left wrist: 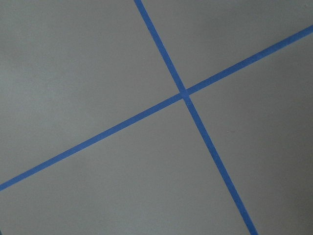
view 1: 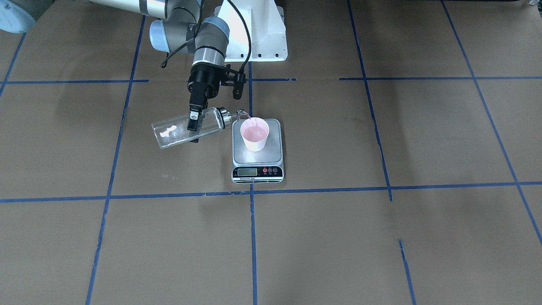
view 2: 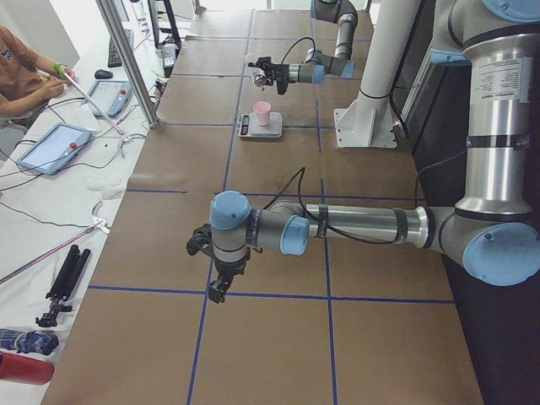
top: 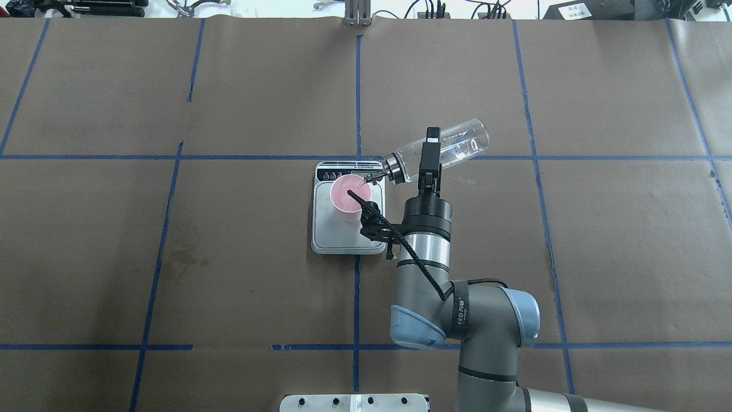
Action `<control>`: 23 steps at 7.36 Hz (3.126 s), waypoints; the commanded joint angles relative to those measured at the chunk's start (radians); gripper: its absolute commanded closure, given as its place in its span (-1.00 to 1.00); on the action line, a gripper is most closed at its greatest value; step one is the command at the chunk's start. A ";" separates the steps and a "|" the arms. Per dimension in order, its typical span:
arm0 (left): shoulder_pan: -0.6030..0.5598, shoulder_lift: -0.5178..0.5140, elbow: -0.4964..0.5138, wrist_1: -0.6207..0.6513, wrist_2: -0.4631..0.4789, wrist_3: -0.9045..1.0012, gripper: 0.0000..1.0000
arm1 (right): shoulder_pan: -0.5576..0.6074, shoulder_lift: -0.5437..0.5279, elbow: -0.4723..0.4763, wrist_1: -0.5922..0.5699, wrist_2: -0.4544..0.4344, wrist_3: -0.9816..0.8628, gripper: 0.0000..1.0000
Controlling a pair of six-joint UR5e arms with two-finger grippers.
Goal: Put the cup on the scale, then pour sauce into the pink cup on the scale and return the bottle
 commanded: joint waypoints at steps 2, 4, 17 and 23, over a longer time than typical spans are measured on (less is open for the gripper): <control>0.000 0.002 -0.008 0.002 0.001 0.000 -1.00 | -0.008 0.002 0.001 0.002 0.003 0.062 1.00; -0.002 0.002 -0.008 0.002 0.001 0.000 -1.00 | -0.013 0.002 0.001 0.002 0.009 0.109 1.00; -0.005 0.029 -0.063 0.003 0.001 -0.002 -1.00 | 0.032 -0.201 0.333 0.086 0.408 1.240 1.00; -0.005 0.046 -0.069 0.000 0.003 -0.002 -1.00 | 0.120 -0.431 0.332 0.088 0.535 1.668 1.00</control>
